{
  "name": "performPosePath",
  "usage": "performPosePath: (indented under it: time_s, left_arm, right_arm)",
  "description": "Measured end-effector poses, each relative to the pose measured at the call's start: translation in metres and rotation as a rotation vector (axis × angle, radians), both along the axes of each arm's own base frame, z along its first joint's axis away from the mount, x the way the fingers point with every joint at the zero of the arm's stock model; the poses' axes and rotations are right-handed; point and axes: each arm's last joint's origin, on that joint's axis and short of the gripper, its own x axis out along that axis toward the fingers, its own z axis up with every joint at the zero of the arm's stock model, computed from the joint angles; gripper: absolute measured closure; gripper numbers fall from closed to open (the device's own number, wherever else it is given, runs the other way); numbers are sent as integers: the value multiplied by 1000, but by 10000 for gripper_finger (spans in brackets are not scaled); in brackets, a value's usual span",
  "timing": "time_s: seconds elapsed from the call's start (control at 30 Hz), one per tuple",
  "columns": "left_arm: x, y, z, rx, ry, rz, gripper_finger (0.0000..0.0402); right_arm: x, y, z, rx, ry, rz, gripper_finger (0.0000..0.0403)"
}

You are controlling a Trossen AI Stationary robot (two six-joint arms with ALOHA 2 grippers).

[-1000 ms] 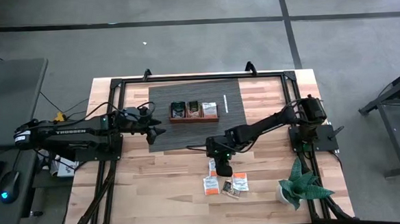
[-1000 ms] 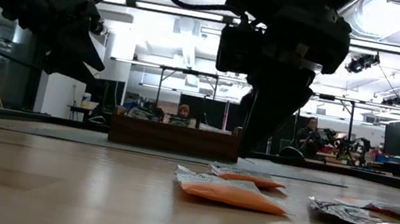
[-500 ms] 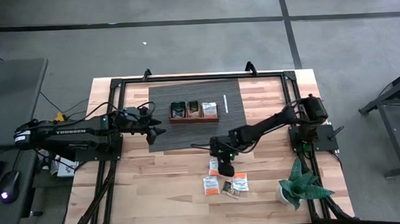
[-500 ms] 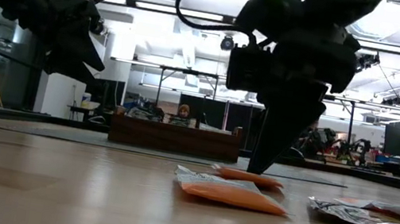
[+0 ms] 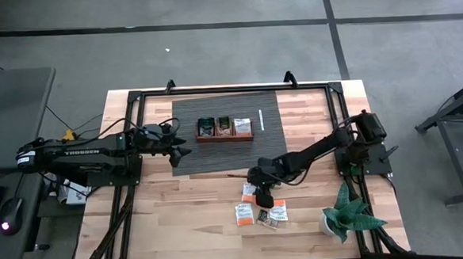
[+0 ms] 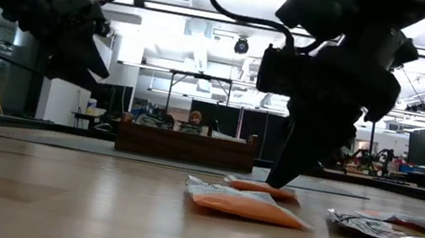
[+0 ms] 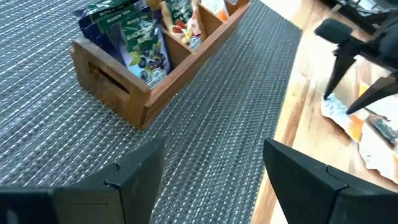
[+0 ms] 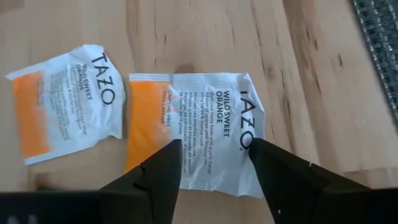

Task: Pick & Place Tea
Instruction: Put the orange tea bag into the right section of the wooden organizer

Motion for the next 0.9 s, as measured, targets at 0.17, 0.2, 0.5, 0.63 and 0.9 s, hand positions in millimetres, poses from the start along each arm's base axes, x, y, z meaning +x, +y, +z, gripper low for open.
performPosePath:
  time_s: [0.17,0.2,0.5,0.63,0.9]
  left_arm:
    - [0,0,0,5,7,9,131]
    - [0,0,-1,4,7,9,131]
    - [0,0,0,4,7,9,131]
    - [0,0,-1,4,8,9,131]
    - [-1,0,-1,3,11,9,131]
  right_arm:
    - [-2,-1,-1,-94,-6,-8,225]
    - [-2,-2,-1,-100,-4,-14,231]
    - [-2,-2,-1,-99,-6,-17,305]
    - [1,-2,-1,-84,-31,-14,355]
    - [7,0,3,-104,-79,-26,391]
